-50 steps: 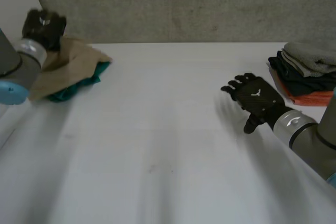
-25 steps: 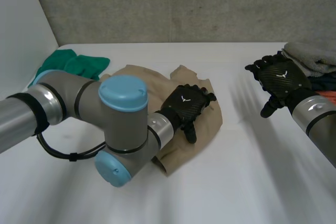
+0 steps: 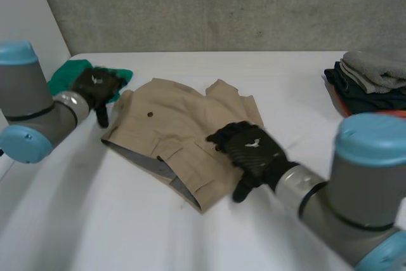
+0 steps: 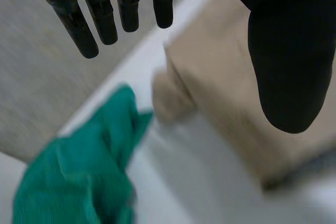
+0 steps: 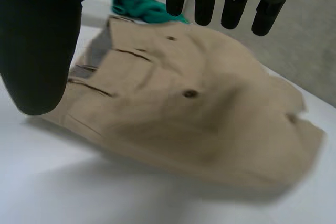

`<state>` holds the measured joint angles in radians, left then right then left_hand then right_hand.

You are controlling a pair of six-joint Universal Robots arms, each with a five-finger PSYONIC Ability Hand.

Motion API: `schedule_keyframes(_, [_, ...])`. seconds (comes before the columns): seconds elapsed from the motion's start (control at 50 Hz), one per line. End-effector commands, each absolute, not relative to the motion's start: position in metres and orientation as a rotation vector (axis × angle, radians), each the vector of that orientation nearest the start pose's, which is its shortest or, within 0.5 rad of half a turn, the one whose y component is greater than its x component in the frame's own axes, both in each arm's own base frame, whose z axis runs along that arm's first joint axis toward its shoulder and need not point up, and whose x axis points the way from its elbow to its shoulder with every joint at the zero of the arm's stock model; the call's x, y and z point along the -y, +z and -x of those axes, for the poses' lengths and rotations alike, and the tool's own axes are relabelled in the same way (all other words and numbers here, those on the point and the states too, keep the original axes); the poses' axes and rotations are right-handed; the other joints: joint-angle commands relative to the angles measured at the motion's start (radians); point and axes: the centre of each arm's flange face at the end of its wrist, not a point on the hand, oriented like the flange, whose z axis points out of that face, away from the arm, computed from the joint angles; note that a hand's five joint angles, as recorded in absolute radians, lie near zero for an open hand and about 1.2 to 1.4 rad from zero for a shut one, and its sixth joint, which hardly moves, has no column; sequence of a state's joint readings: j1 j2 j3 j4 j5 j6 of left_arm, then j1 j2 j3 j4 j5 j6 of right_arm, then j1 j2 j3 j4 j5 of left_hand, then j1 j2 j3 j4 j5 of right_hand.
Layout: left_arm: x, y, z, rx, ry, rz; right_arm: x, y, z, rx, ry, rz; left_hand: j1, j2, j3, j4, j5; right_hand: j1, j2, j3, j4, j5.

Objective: Fold the laundry.

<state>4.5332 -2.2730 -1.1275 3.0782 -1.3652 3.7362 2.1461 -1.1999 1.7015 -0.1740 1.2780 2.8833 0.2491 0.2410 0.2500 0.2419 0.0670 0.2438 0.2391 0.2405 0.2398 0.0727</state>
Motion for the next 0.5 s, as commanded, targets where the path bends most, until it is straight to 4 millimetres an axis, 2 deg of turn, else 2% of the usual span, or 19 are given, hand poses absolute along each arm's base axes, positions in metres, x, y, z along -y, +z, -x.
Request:
schedule_keyframes(0.02, [0.39,0.133,0.217,-2.261,-1.606,-1.231,0.191,0.139,-0.342,-1.857,-1.628,1.234,0.093,0.101,0.092,0.1,0.101,0.17,0.175,0.173,0.174,0.166])
schedule_keyframes(0.12, [0.388,0.129,0.22,-2.279,-1.612,-1.229,0.191,0.121,-0.352,-1.847,-1.63,1.334,0.357,0.365,0.356,0.364,0.365,0.249,0.254,0.252,0.253,0.245])
schedule_keyframes(0.14, [0.388,0.131,0.221,-2.286,-1.628,-1.212,0.191,0.115,-0.354,-1.847,-1.623,1.356,0.518,0.526,0.517,0.525,0.525,0.342,0.347,0.346,0.346,0.339])
schedule_keyframes(0.2, [0.39,0.138,0.223,-2.298,-1.682,-1.161,0.192,0.11,-0.355,-1.856,-1.613,1.371,0.789,0.797,0.788,0.796,0.796,0.551,0.555,0.554,0.555,0.547])
schedule_keyframes(0.22, [0.392,0.144,0.223,-2.301,-1.732,-1.111,0.192,0.11,-0.355,-1.855,-1.611,1.374,0.935,0.943,0.934,0.942,0.942,0.749,0.754,0.753,0.753,0.746])
schedule_keyframes(0.26, [0.394,0.157,0.224,-2.292,-1.794,-1.061,0.193,0.11,-0.354,-1.855,-1.611,1.373,1.114,1.122,1.113,1.122,1.122,0.979,0.984,0.982,0.983,0.976])
schedule_keyframes(0.28, [0.394,0.163,0.223,-2.289,-1.822,-1.036,0.193,0.111,-0.354,-1.854,-1.612,1.371,1.147,1.155,1.146,1.154,1.154,1.12,1.125,1.123,1.124,1.116])
schedule_keyframes(0.3, [0.394,0.174,0.224,-2.278,-1.874,-1.001,0.194,0.112,-0.352,-1.858,-1.612,1.369,1.147,1.155,1.146,1.154,1.155,1.152,1.157,1.155,1.156,1.149])
schedule_keyframes(0.36, [0.392,0.186,0.224,-2.271,-1.918,-0.968,0.193,0.114,-0.351,-1.857,-1.616,1.367,1.147,1.155,1.146,1.154,1.155,1.152,1.157,1.156,1.156,1.149])
schedule_keyframes(0.44, [0.382,0.208,0.23,-2.242,-1.979,-0.961,0.189,0.151,-0.345,-1.797,-1.717,1.336,1.147,1.155,1.146,1.154,1.155,1.152,1.157,1.156,1.156,1.149])
schedule_keyframes(0.46, [0.375,0.215,0.234,-2.231,-1.999,-0.973,0.19,0.17,-0.341,-1.769,-1.775,1.31,1.147,1.155,1.146,1.154,1.155,1.152,1.157,1.156,1.156,1.149])
schedule_keyframes(0.5, [0.369,0.223,0.235,-2.223,-2.018,-0.973,0.198,0.185,-0.332,-1.772,-1.831,1.281,1.147,1.155,1.146,1.154,1.155,1.152,1.157,1.156,1.156,1.149])
